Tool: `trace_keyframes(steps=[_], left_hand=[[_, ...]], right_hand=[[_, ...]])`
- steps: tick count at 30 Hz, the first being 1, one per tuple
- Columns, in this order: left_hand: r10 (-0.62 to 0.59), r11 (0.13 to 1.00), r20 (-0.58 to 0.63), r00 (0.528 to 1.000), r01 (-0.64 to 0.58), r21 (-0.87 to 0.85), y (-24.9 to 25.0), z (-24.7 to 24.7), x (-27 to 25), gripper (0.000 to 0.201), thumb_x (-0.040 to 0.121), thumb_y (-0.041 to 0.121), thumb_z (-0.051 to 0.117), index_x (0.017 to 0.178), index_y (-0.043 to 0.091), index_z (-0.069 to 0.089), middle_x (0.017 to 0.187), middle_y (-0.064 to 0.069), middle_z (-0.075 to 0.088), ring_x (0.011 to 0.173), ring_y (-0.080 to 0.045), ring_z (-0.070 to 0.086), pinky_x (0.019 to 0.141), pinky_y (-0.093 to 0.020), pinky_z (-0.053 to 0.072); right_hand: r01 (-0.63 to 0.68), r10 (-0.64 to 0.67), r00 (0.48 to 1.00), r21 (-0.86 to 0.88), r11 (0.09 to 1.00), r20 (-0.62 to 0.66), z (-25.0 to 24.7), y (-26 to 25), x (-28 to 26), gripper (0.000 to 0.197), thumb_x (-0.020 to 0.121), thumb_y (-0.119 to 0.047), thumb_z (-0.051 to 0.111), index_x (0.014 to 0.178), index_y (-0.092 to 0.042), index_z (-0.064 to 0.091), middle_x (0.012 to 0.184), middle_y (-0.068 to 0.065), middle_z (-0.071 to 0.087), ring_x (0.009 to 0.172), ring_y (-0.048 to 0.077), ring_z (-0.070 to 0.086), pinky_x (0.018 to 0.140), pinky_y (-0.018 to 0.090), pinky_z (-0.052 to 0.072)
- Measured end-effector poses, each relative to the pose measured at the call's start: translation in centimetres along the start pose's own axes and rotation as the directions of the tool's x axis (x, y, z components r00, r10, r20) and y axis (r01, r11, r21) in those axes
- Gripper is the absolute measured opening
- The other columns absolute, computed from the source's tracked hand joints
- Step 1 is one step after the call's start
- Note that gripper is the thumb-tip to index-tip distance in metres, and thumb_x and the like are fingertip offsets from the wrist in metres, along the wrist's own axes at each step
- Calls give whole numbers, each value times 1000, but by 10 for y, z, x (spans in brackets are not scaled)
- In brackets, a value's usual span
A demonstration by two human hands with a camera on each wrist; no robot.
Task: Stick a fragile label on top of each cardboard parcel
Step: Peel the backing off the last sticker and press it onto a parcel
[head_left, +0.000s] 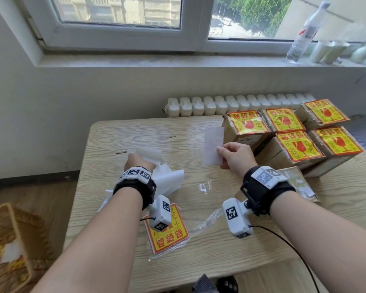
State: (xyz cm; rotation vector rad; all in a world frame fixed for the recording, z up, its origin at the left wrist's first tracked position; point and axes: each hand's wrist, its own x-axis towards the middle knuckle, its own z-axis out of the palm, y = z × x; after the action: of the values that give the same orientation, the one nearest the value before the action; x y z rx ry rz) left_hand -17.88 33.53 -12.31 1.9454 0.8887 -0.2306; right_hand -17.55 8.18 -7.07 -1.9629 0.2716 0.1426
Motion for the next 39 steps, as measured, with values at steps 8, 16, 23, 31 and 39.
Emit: trace_keyframes(steps=[8, 16, 23, 31, 39], left_hand=[[198, 966, 226, 954, -151, -209, 47, 13, -55, 33, 93, 38, 56, 92, 7, 68, 86, -5, 69, 70, -15, 61, 66, -28, 53], [160, 952, 340, 927, -55, -300, 88, 14, -102, 44, 85, 45, 65, 97, 2, 67, 90, -12, 72, 73, -19, 69, 66, -30, 58], [190, 920, 295, 936, -65, -387, 101, 42, -142, 21, 90, 8, 62, 109, 0, 58, 79, -13, 67, 51, -12, 68, 52, -22, 56], [211, 860, 142, 967, -114, -498, 118, 78, -182, 13, 91, 9, 61, 80, 13, 63, 98, -14, 66, 89, -23, 61, 77, -33, 55], [248, 864, 257, 934, -93, -496, 123, 107, -220, 22, 94, 0, 53, 112, 4, 66, 103, -14, 68, 87, -21, 66, 78, -32, 56]], right_hand=[[169, -161, 982, -85, 982, 94, -8, -14, -14, 5, 84, -23, 71, 79, -25, 70, 82, -2, 72, 81, 17, 67, 72, 33, 54], [329, -293, 931, -152, 932, 219, -37, -35, -33, 10, 84, -22, 72, 93, -21, 76, 86, -7, 73, 77, 4, 67, 68, 25, 56], [381, -332, 906, -162, 911, 262, -89, -32, -38, 12, 79, -23, 77, 91, -23, 74, 88, -3, 72, 85, 19, 70, 74, 30, 61], [444, -391, 878, -166, 881, 275, -157, -13, -34, 32, 77, -54, 68, 90, -25, 70, 97, -8, 60, 90, 8, 59, 73, 19, 45], [306, -296, 937, -28, 952, 184, -203, 12, -25, 9, 85, -12, 69, 88, -19, 74, 85, -7, 70, 78, 6, 64, 63, 15, 45]])
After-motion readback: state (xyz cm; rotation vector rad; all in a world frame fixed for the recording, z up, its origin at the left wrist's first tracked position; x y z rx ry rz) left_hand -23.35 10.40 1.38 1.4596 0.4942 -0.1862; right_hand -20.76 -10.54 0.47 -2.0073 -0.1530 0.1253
